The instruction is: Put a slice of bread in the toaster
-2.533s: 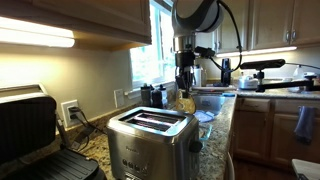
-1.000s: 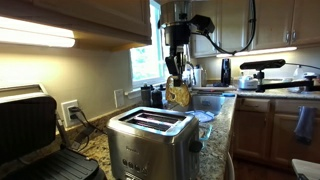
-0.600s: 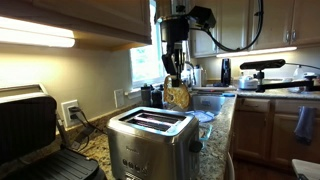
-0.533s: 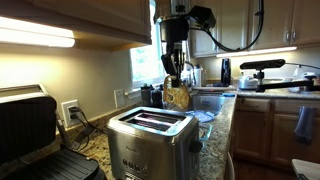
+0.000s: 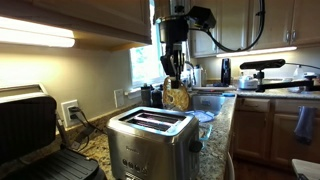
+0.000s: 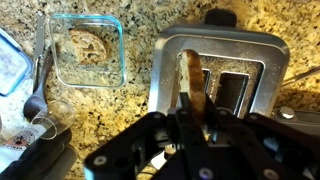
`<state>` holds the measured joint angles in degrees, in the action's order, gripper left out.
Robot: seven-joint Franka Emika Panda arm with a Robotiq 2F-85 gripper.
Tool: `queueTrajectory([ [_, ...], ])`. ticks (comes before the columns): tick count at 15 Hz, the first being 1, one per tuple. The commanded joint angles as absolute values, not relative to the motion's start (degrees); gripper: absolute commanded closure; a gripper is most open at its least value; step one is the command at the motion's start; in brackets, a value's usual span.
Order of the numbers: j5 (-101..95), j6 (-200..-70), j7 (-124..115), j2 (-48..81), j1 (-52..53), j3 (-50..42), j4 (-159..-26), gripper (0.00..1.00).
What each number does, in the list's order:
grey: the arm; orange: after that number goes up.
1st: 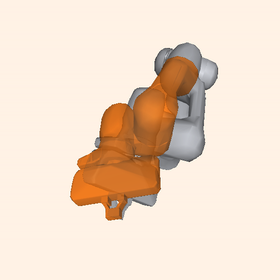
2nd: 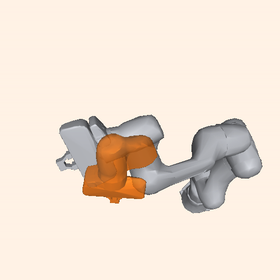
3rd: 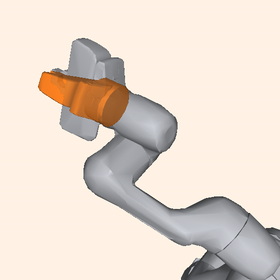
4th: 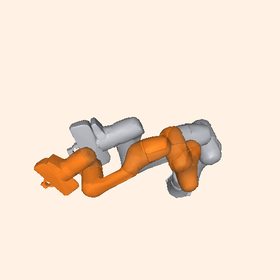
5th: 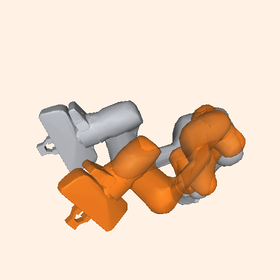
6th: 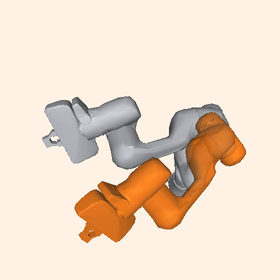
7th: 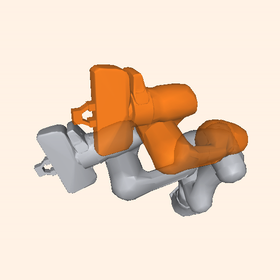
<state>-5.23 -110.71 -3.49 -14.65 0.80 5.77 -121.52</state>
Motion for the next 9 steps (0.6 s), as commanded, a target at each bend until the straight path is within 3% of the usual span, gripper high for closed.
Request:
queueTrajectory([
  [1,-6.2,-109.7,-5.2,-14.9,1.3,5.5,-121.9,0.93],
  [9,-6.1,-109.8,-5.0,-12.9,1.3,5.4,-120.2,0.93],
])
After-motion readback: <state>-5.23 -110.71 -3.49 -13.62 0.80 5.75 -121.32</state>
